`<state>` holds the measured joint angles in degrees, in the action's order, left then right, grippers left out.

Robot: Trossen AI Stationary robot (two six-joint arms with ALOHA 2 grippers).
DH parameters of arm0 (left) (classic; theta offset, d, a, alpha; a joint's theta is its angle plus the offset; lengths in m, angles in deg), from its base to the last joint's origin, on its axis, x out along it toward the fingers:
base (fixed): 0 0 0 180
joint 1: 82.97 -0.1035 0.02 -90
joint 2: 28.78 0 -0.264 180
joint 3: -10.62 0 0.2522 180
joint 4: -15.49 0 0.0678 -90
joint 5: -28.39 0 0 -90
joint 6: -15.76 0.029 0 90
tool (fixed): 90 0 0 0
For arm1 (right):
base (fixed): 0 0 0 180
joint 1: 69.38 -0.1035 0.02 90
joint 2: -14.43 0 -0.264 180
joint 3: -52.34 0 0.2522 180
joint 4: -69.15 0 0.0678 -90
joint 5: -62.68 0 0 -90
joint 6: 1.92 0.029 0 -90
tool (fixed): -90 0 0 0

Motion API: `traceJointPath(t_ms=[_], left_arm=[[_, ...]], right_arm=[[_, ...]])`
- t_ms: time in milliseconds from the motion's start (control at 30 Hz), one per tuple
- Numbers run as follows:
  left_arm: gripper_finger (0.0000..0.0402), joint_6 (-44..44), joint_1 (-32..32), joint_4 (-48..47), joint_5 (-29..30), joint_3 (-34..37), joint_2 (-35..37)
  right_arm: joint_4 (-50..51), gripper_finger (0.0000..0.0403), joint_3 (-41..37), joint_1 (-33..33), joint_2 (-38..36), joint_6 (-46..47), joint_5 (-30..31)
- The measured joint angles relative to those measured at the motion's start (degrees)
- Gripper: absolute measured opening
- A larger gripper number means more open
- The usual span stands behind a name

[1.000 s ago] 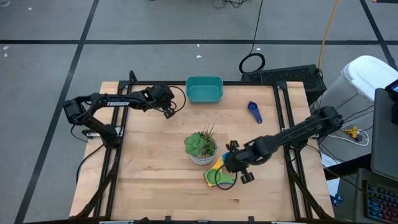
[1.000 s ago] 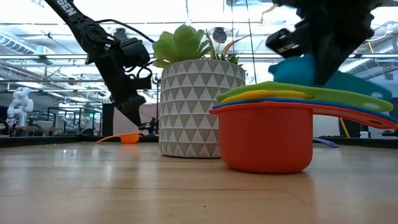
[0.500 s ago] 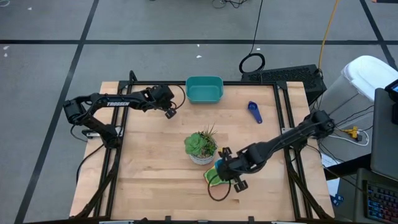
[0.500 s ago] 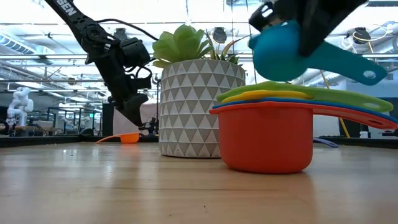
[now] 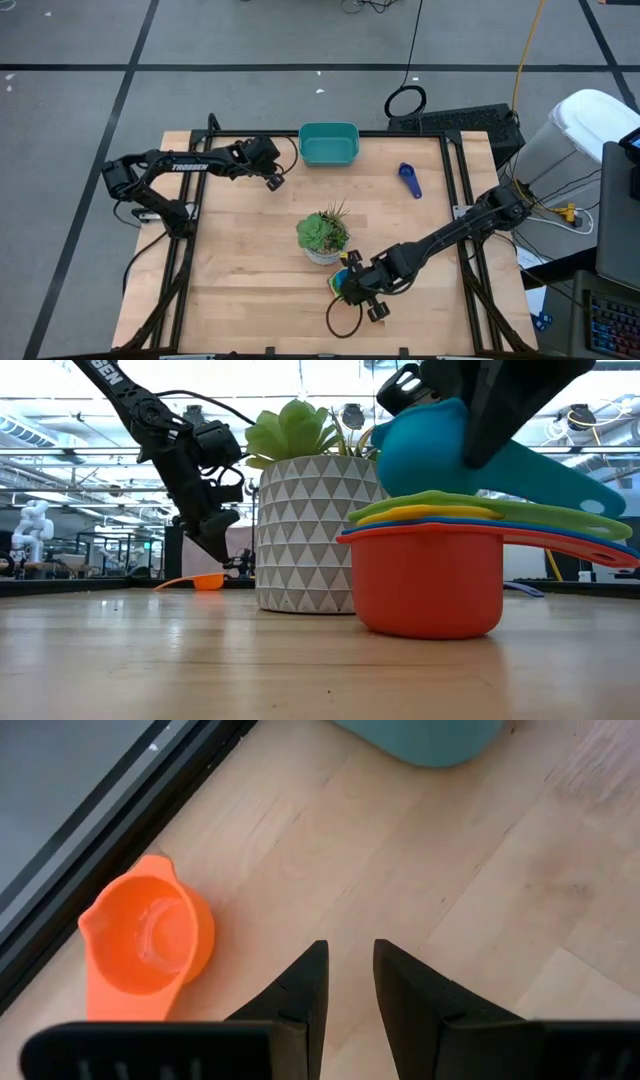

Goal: Nest measuring cups in basket
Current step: Stack the light blue measuring cup on top of the green measuring cup

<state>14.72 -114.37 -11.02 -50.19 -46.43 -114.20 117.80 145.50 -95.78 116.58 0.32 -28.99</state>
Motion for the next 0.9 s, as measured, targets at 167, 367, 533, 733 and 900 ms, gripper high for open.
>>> traceJointPath(t_ms=[167,367,533,733,900], left_arm=[[0.0088,-0.2,0.0,-0.4,-0.4,0.0,0.0],[0.0088,-0.2,0.0,-0.4,-0.4,0.0,0.0],[0.0088,-0.1,0.0,-0.4,-0.4,0.0,0.0],[0.0088,0.0,0.0,-0.4,-0.4,0.0,0.0],[0.0088,0.0,0.0,-0.4,-0.4,0.0,0.0]], right_arm=[[-1.7,0.0004,0.0,0.0,-0.1,0.1,-0.1],[-2.5,0.0022,-0.2,0.0,-0.1,1.1,-1.7],[-3.0,0.0041,-1.1,0.0,-0.1,1.2,-2.1],[-5.1,0.0091,-2.5,0.0,-0.1,1.8,-3.0],[-5.2,0.0138,-2.7,0.2,-0.1,2.6,-2.7]])
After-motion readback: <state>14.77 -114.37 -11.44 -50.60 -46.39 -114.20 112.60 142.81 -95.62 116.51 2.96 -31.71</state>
